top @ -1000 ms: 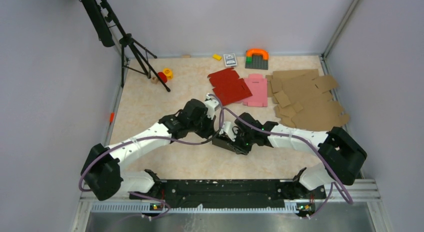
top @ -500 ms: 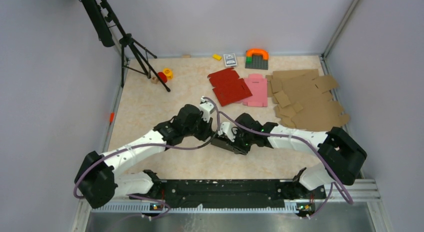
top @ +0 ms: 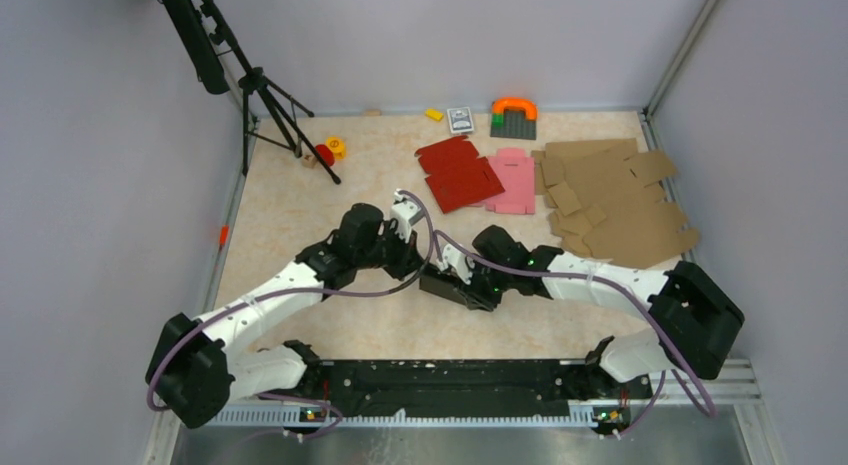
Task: Fold the paper box
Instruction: Close the paper box at the center of the board.
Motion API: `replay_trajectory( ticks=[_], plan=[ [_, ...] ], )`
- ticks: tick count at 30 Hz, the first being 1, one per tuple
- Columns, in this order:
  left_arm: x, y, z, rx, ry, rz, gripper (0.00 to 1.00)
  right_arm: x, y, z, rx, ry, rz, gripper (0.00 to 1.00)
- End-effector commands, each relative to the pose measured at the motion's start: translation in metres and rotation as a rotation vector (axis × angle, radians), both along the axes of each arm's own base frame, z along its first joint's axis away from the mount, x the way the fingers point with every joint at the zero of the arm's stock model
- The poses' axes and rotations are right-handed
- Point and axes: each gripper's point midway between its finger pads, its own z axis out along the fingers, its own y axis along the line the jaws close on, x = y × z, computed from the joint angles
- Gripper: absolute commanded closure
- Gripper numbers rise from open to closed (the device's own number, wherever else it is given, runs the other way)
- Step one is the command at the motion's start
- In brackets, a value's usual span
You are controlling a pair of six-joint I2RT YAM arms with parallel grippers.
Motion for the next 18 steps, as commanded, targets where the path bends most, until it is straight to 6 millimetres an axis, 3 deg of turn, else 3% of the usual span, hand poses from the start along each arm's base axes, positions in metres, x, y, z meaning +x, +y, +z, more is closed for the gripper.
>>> replay_trajectory(
  ticks=[1, 10, 18],
  plan=[
    [0.012, 0.002, 0.015, -0.043, -0.026, 0.053, 1.0, -0.007, 0.016, 0.018, 0.077, -0.036, 0.082, 1.0],
    [0.01, -0.001, 0.008, -0.034, 0.088, 0.09, 1.0, 0.027, 0.008, 0.006, -0.027, -0.142, -0.053, 1.0],
    [0.01, -0.005, -0.005, -0.021, 0.169, 0.11, 1.0, 0.038, 0.008, 0.004, -0.032, -0.196, -0.101, 1.0]
  ],
)
